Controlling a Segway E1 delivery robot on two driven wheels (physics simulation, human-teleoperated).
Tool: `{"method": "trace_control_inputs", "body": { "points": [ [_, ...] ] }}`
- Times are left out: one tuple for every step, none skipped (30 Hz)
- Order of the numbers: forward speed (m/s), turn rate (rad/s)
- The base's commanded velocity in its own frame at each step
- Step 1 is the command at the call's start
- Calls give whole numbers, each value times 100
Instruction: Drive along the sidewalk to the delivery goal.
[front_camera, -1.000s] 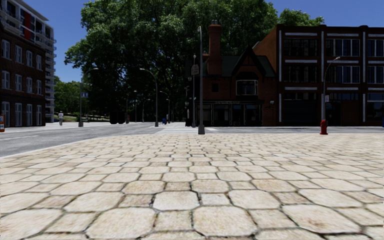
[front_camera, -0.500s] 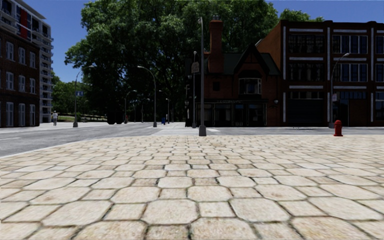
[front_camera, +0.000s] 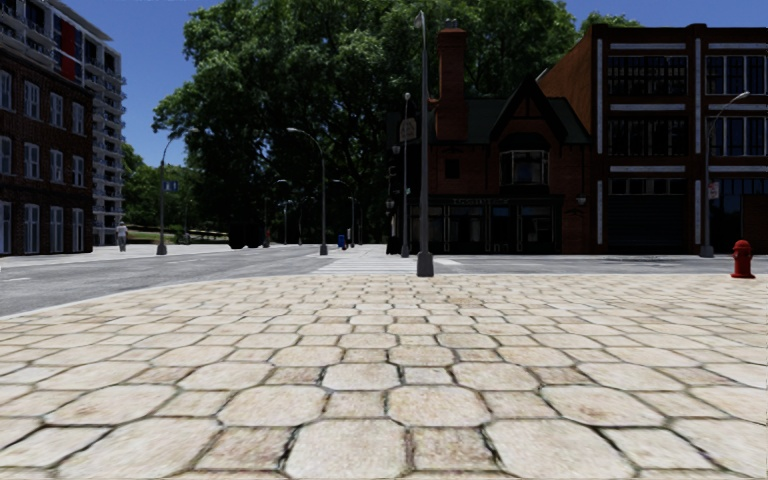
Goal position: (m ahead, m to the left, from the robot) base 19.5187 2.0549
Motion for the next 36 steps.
{"method": "trace_control_inputs", "body": {
  "points": [
    [200,0],
    [200,0],
    [200,0],
    [200,0],
    [200,0],
    [200,0],
    [200,0],
    [200,0],
    [200,0],
    [200,0],
    [200,0],
    [200,0],
    [200,0],
    [200,0],
    [200,0],
    [200,0],
    [200,0],
    [200,0],
    [200,0],
    [200,0],
    [200,0],
    [200,0],
    [200,0],
    [200,0],
    [200,0],
    [200,0],
    [200,0],
    [200,0],
    [200,0],
    [200,0],
    [200,0],
    [200,0],
    [200,0],
    [200,0],
    [200,0],
    [200,0]
  ]
}}
